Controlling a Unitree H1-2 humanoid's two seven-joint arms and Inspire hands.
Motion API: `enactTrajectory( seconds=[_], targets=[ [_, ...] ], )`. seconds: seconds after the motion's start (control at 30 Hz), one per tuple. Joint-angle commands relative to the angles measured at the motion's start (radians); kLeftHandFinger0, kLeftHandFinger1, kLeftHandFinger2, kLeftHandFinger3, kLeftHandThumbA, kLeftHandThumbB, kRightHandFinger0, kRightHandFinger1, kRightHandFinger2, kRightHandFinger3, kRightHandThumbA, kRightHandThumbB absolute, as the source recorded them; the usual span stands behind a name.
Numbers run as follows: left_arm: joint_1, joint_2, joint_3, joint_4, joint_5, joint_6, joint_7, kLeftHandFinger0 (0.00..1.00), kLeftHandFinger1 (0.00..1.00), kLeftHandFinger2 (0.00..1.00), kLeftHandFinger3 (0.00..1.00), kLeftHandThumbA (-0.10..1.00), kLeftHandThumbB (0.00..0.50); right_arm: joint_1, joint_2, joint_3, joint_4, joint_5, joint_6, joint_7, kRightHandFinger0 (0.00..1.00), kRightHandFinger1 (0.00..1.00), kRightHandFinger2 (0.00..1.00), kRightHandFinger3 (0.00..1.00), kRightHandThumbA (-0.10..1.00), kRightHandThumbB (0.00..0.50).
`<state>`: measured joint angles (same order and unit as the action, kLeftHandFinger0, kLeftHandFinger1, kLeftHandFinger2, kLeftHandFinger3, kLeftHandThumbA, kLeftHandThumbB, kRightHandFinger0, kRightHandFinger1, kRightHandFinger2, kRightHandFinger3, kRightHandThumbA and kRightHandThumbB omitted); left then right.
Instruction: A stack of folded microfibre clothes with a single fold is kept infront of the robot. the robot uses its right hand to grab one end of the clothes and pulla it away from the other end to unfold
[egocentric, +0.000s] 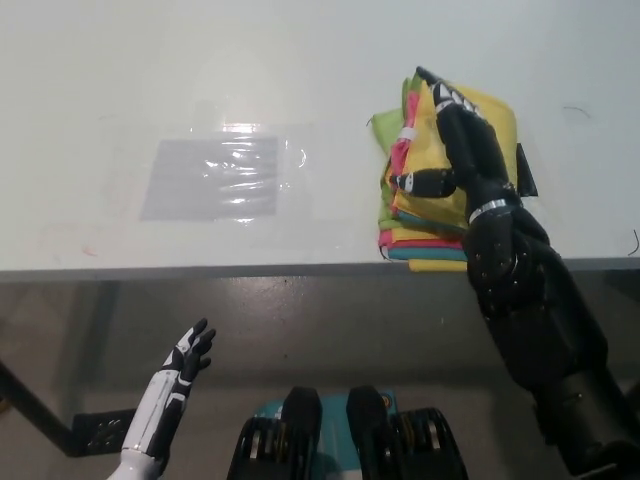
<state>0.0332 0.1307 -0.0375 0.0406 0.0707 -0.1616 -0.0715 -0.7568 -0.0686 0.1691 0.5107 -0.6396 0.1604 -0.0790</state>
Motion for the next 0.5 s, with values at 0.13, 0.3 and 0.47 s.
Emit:
enactTrajectory(
  seconds=[0.13, 0.3, 0.47],
  targets=[
    [-0.023, 0.021, -0.005, -0.025, 0.001, -0.037, -0.016, 1.00, 1.00, 1.00, 1.00, 1.00, 0.250, -0.062, -0.002, -0.006, 0.126, 0.048, -0.025, -0.056, 1.00, 1.00, 1.00, 1.00, 1.00, 0.329],
    [-0.029, 0.020, -0.009, -0.025, 0.009, -0.028, -0.014, 1.00, 1.00, 1.00, 1.00, 1.00, 0.241, -0.058, 0.003, -0.035, 0.193, 0.109, -0.034, -0.048, 1.00, 1.00, 1.00, 1.00, 1.00, 0.352],
    [-0.035, 0.017, -0.014, -0.028, 0.013, -0.018, -0.014, 1.00, 1.00, 1.00, 1.00, 1.00, 0.241, -0.056, 0.008, -0.069, 0.257, 0.176, -0.033, -0.010, 1.00, 1.00, 1.00, 1.00, 1.00, 0.373]
  ],
)
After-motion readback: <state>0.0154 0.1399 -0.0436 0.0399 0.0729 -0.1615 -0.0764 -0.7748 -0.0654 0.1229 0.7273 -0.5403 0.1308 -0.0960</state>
